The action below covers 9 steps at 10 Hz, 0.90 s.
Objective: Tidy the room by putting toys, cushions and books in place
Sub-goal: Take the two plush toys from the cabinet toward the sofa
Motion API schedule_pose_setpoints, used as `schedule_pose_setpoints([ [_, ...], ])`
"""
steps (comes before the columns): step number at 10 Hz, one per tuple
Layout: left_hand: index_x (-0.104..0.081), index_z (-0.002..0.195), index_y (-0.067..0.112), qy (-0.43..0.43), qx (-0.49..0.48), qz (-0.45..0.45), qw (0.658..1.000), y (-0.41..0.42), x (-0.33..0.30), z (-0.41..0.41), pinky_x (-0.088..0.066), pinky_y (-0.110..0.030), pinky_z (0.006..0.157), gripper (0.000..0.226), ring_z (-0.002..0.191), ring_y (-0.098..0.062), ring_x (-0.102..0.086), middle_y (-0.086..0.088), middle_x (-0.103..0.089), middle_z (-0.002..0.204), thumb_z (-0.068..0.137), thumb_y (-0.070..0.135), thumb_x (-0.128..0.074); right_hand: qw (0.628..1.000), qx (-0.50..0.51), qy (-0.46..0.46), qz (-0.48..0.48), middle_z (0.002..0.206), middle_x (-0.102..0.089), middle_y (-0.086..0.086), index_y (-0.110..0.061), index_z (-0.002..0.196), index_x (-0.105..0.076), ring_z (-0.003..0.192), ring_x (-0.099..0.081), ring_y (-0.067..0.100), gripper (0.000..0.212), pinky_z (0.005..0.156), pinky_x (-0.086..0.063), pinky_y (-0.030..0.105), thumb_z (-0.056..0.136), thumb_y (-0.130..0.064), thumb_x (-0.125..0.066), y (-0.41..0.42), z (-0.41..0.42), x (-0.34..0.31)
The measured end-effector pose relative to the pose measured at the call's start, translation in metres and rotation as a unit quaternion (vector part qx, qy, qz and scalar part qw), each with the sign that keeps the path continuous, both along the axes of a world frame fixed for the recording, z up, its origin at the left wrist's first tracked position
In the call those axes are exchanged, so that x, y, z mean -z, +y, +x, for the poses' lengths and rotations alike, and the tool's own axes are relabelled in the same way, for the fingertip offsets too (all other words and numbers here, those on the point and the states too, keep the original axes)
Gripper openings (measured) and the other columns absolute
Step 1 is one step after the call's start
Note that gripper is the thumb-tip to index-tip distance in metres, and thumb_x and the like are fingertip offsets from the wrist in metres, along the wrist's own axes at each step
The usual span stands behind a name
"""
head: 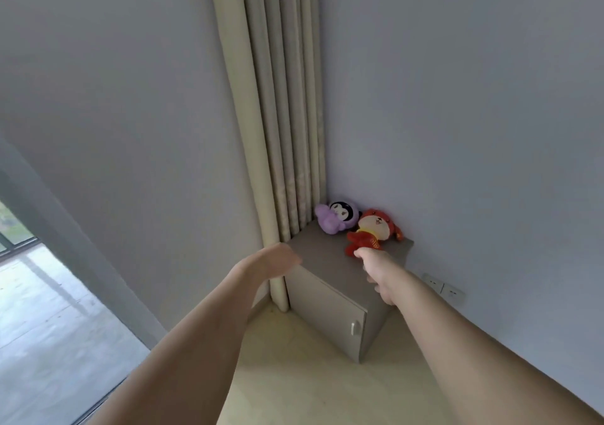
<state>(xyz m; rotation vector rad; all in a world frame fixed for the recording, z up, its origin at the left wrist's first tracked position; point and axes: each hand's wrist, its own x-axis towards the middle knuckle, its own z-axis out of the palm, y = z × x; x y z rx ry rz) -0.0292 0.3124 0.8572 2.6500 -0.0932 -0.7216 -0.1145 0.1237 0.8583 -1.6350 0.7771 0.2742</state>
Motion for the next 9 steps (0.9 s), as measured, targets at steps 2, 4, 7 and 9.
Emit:
schedule_pose_setpoints([
  [2,-0.053,0.135,-0.001,-0.017,0.013,0.003,1.000,-0.053,-0.001,0.111,-0.046,-0.037,0.098,0.035,0.125,-0.032,-0.053,-0.019,-0.055,0.135,0.104,0.009,-0.037,1.000,0.012,-0.010,0.013,0.113,-0.067,0.011,-0.016,0.127,-0.056,0.097,-0.066,0.032,0.068,0.092,-0.047,0.042,0.070,-0.052,-0.052,-0.094,0.171,0.057],
  [4,-0.061,0.127,0.003,-0.013,0.017,0.014,1.000,-0.092,0.004,0.194,-0.043,-0.034,0.098,0.037,0.123,-0.032,-0.054,-0.015,-0.059,0.132,0.100,0.026,-0.049,0.997,0.031,0.061,0.035,0.093,-0.075,0.010,-0.013,0.108,-0.059,0.082,-0.072,0.033,0.036,0.089,-0.050,0.057,0.090,-0.043,-0.050,-0.125,0.257,0.075],
  [7,-0.060,0.120,-0.007,0.040,0.063,0.034,0.997,-0.140,0.070,0.352,-0.046,-0.037,0.083,0.044,0.115,-0.038,-0.058,-0.027,-0.061,0.123,0.100,0.029,-0.046,0.987,0.088,0.135,-0.018,0.128,-0.054,0.021,0.002,0.141,-0.042,0.124,-0.048,0.034,0.047,0.100,-0.040,0.037,0.100,-0.019,-0.045,-0.160,0.332,0.079],
  [9,-0.054,0.130,0.007,0.087,0.112,0.045,0.989,-0.186,0.144,0.456,-0.046,-0.034,0.094,0.044,0.115,-0.029,-0.056,-0.011,-0.059,0.129,0.094,0.032,-0.050,0.974,0.108,0.196,-0.046,0.131,-0.054,0.019,-0.001,0.137,-0.046,0.116,-0.052,0.034,0.052,0.089,-0.044,0.035,0.092,-0.026,-0.054,-0.177,0.422,0.156],
])
